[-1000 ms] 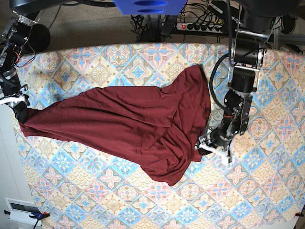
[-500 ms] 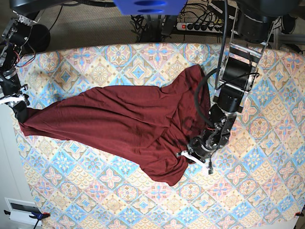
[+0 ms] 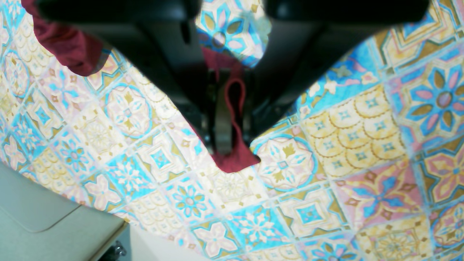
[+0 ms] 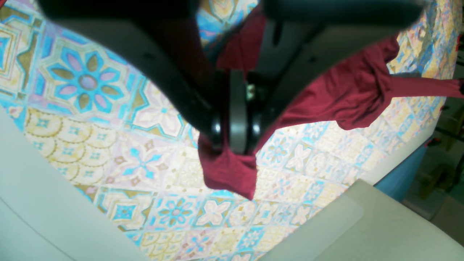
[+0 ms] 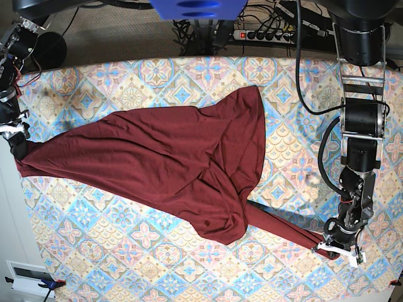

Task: Layout the t-shirt on the table in an organized manner, then fold the t-shirt properly
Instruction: 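Reach the left gripper into the shirt and grasp a fold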

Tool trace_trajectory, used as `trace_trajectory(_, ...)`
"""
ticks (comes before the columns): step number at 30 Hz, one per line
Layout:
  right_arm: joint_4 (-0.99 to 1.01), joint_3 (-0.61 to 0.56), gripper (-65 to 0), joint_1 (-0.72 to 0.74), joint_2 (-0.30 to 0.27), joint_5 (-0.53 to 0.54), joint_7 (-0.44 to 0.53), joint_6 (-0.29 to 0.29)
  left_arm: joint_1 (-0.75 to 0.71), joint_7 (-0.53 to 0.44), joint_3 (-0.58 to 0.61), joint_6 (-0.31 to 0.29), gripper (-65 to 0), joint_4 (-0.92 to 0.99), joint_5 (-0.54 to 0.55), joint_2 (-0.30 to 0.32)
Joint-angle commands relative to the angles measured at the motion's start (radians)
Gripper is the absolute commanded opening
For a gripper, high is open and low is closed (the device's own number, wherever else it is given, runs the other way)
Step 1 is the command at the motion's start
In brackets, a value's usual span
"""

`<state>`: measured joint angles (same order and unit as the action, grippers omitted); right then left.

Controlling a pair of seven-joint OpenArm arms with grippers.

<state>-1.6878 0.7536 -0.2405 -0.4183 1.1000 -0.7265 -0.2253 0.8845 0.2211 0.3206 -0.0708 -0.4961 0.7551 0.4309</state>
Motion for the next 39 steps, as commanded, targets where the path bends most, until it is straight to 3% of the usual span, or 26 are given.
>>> trace_trajectory(1,-0.016,0.008,-65.0,0.007,-0.024,0.016,0.029,-0.01,0.042,0.004,-0.001,-0.005,-62.9,-0.02,0.001,0.009)
trace_trajectory(4,-0.016,0.011,-65.0,0.007,-0.024,0.016,0.029,-0.01,0.0,0.11,-0.002,-0.013,-59.9,-0.062,0.005,-0.02)
trace_trajectory(7,-0.016,0.013,-65.0,0.007,-0.024,0.016,0.029,-0.01,-0.118,0.163,-0.002,-0.014,-54.4,-0.244,0.004,-0.043)
trace_trajectory(11,-0.016,0.014,-65.0,0.007,-0.024,0.016,0.029,-0.01,-0.229,0.214,-0.004,-0.014,-42.9,-0.376,0.005,-0.073)
trace_trajectory(15,-0.015,0.014,-65.0,0.007,-0.024,0.016,0.029,-0.01,-0.276,0.215,-0.005,-0.014,-35.7,-0.381,0.002,-0.117)
trace_trajectory(24,-0.015,0.01,-65.0,0.007,-0.024,0.016,0.029,-0.01,-0.281,0.117,-0.007,-0.01,-35.5,-0.293,0.001,-0.112)
trace_trajectory(30,-0.001,0.01,-65.0,0.014,-0.024,-0.031,0.029,-0.01,-0.347,0.301,-0.004,-0.014,-35.3,-0.473,0.005,-0.116)
trace_trajectory(34,-0.007,0.01,-65.0,0.013,-0.024,-0.065,0.029,-0.01,-0.402,0.318,-0.002,-0.014,-35.3,-0.559,0.005,-0.123)
trace_trajectory(39,-0.004,0.008,-65.0,0.014,-0.024,-0.065,0.029,-0.01,-0.419,0.318,-0.001,-0.014,-35.4,-0.491,-0.001,-0.183)
